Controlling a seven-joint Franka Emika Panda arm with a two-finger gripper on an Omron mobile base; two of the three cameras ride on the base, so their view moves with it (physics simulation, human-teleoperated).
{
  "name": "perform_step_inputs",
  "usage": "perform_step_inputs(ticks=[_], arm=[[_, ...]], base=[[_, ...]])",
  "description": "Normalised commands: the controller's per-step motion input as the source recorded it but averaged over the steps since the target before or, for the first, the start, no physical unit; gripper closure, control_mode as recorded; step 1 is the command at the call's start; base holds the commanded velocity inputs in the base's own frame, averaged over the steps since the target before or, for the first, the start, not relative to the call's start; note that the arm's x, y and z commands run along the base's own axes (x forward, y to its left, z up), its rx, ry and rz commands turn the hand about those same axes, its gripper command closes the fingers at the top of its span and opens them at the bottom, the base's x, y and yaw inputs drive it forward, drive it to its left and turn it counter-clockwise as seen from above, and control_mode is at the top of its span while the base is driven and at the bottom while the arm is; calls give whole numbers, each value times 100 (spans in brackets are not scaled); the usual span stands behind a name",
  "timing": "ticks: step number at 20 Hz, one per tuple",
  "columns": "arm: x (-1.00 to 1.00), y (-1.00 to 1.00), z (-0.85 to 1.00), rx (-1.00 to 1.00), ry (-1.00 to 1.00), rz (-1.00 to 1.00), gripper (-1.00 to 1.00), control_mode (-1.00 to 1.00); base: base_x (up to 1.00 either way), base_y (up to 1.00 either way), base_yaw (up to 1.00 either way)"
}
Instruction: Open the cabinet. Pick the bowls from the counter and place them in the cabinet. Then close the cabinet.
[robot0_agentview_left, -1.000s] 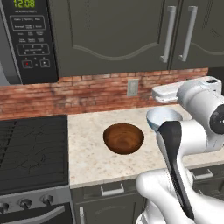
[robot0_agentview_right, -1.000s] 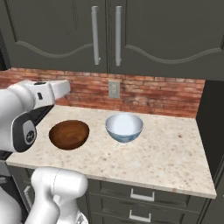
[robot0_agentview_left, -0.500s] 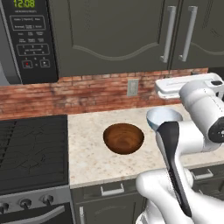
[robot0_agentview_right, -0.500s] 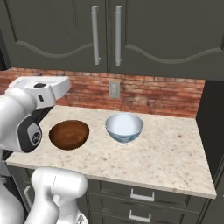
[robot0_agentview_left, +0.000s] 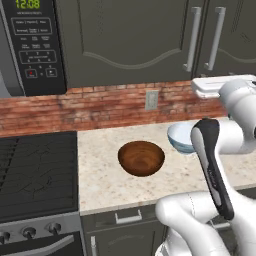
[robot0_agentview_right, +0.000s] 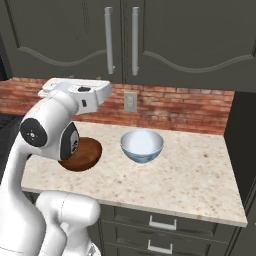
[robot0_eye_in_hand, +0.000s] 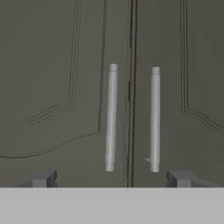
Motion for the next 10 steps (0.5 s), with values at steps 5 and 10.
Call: perform_step_inputs(ticks=[5,10], arm=[[63,-35,11,5,0,7,-100,-100],[62,-2,22,0,0,1,-100,-100]], base=[[0,0,0],[0,0,0]])
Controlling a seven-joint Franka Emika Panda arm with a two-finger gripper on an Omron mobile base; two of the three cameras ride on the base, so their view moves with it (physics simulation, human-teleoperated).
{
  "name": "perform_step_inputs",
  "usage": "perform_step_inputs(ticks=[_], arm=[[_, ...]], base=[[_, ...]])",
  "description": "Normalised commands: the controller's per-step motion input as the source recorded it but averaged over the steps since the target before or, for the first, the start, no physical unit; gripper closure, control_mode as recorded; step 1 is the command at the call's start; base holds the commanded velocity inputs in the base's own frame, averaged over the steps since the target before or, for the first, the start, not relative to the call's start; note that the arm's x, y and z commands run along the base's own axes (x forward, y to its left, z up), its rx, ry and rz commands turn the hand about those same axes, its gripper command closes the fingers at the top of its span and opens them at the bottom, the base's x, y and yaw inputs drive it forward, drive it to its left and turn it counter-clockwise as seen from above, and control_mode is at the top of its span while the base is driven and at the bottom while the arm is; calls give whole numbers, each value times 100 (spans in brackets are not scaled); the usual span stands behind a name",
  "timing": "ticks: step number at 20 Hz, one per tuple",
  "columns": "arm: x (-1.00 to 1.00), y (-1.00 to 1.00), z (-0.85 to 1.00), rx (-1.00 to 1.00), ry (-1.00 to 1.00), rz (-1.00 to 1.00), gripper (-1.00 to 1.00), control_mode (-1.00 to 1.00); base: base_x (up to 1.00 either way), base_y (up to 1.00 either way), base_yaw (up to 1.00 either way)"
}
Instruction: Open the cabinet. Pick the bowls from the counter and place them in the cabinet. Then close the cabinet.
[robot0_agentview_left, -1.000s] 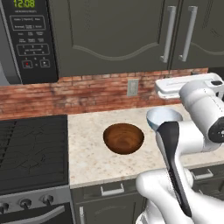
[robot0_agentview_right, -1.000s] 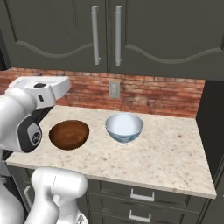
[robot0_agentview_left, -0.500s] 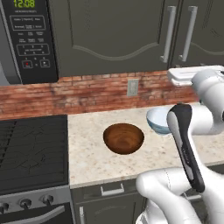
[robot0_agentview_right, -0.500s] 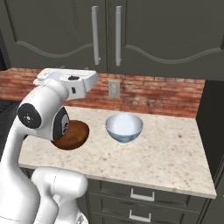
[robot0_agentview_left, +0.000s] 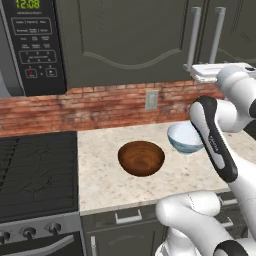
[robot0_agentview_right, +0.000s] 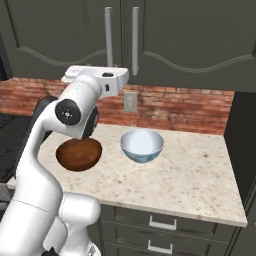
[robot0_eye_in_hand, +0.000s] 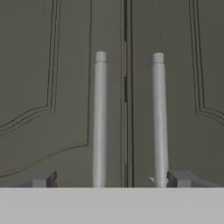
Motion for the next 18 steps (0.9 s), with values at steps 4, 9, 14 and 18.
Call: perform_step_inputs(ticks=[4,9,14,18], arm=[[73,0,32,0,0,0,-100,-100],[82,0,31,0,0,0,-100,-100],[93,0,18,0,0,0,-100,-100],[100,0,2,0,2,0,-100,-100]], base=[[0,0,0],[0,0,0],[0,0,0],[0,0,0]])
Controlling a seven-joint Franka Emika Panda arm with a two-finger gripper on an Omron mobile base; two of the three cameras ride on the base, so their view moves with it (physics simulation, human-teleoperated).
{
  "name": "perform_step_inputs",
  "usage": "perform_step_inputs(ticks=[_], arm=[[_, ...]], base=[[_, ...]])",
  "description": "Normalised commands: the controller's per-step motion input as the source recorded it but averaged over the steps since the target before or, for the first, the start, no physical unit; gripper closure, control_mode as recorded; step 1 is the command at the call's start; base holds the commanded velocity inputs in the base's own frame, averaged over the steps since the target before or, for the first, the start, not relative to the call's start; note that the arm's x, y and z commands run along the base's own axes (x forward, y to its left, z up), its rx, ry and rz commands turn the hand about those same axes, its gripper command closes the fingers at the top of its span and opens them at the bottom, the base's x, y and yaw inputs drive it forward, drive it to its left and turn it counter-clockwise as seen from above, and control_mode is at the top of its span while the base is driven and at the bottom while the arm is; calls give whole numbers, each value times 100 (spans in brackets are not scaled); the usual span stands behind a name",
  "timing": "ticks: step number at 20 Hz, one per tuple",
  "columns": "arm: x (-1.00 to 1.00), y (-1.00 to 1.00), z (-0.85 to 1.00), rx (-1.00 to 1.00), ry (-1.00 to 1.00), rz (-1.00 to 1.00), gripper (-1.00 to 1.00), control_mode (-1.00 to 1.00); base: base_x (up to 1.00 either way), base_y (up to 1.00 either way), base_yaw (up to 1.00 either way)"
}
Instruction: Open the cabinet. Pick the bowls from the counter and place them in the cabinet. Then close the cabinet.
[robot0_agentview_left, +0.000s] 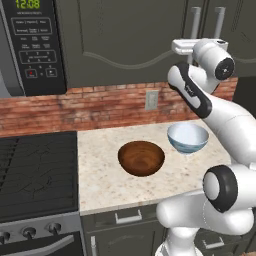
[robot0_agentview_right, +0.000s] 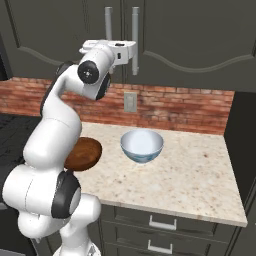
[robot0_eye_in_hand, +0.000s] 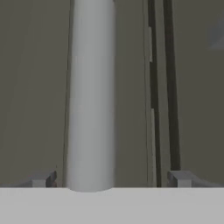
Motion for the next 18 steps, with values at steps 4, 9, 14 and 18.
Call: perform_step_inputs(ticks=[4,9,14,18], arm=[[100,0,0,0,8,0,-100,-100],[57,-1,0,0,2,0,100,-100],[0,0,0,0,0,0,100,-100],[-14,5,0,0,0,0,100,-100]], base=[[0,0,0],[0,0,0],[0,0,0],[0,0,0]])
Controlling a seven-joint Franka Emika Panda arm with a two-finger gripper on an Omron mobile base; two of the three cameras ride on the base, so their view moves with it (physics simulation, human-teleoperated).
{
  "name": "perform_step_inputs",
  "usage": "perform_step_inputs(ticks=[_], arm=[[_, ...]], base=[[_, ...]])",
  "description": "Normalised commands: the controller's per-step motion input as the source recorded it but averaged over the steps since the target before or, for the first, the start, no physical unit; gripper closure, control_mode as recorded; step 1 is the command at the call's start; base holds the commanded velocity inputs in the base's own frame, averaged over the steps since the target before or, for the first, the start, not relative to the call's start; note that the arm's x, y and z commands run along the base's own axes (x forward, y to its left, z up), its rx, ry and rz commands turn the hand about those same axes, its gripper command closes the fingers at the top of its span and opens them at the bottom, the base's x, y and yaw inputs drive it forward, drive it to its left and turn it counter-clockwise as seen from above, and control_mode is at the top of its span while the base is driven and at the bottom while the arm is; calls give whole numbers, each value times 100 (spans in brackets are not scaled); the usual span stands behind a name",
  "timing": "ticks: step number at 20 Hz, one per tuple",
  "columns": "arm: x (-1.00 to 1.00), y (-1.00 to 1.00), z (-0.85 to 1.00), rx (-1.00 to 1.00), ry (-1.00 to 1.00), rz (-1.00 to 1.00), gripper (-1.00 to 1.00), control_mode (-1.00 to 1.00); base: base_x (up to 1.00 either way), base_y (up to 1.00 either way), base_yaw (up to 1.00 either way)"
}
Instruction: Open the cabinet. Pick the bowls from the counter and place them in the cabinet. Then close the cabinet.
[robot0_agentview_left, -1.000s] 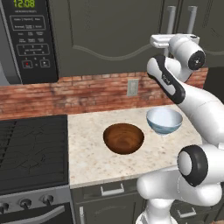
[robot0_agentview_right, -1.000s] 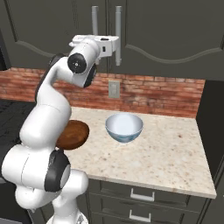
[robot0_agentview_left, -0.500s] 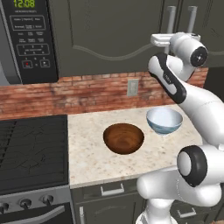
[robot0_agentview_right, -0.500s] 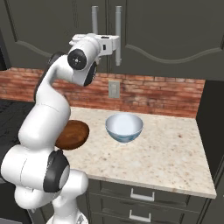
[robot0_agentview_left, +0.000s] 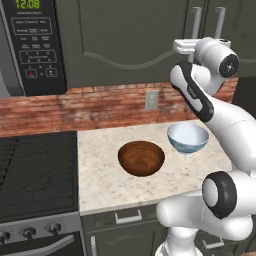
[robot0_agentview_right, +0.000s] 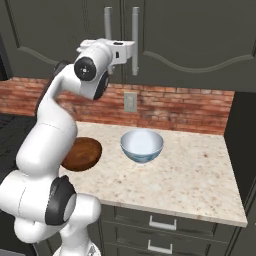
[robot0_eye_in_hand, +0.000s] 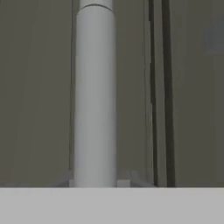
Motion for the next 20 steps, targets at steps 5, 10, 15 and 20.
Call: perform_step_inputs(ticks=[5,10,15,20], arm=[[-84,44,0,0,0,0,100,-100],[-100,74,14,0,-5,0,100,-100],[-100,92,20,0,-2,-6,100,-100],[-100,96,22,0,1,-20,100,-100]], base=[[0,0,0],[0,0,0],[0,0,0],[0,0,0]])
